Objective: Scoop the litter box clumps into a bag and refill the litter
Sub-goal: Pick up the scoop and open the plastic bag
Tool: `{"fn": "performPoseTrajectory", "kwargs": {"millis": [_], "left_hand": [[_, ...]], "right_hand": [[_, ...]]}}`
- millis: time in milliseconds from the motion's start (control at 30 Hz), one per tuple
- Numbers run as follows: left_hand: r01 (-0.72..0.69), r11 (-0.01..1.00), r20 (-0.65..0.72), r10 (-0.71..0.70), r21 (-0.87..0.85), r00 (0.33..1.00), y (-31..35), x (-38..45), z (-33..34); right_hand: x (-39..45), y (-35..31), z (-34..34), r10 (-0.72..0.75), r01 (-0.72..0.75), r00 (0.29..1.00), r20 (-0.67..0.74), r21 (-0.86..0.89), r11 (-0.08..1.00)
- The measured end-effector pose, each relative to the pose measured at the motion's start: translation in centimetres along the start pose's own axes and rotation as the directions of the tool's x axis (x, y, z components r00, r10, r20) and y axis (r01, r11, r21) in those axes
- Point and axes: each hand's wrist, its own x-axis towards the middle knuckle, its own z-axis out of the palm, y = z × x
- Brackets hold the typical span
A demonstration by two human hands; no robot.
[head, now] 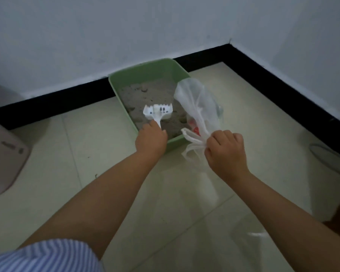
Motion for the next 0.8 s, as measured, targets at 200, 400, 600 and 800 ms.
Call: {"fn": "performPoseTrajectory", "kwargs": {"millis": [200,400,600,800], "left_hand": [[-0.167,0.974,0.038,0.163,0.15,0.986,-1.3,-1.1,2.4],[-0.221,0.975,-0.042,0.22,-0.028,0.975,-4.0,-0.9,2.2],[0.244,0.521,0.346,0.108,-0.818,0.932,-3.1,-0.4,-2.8],[0.282,0.267,0.306,0.049,-0.921,0.951,-4.7,0.0,-3.8]], "right_hand": [[-2.0,2.1,0.6,-0.033,0.034,0.999,0.04,-0.003,0.999],[-1.4,1.2,0.2,-0.097,0.063,0.982,0.16,0.206,0.977],[1.8,-2.6,-1.2,-0.351,0.278,0.926,0.139,0.377,0.883],[2.7,-5.8,-2.2,-0.417,0.34,0.903,0.104,0.421,0.841]]}}
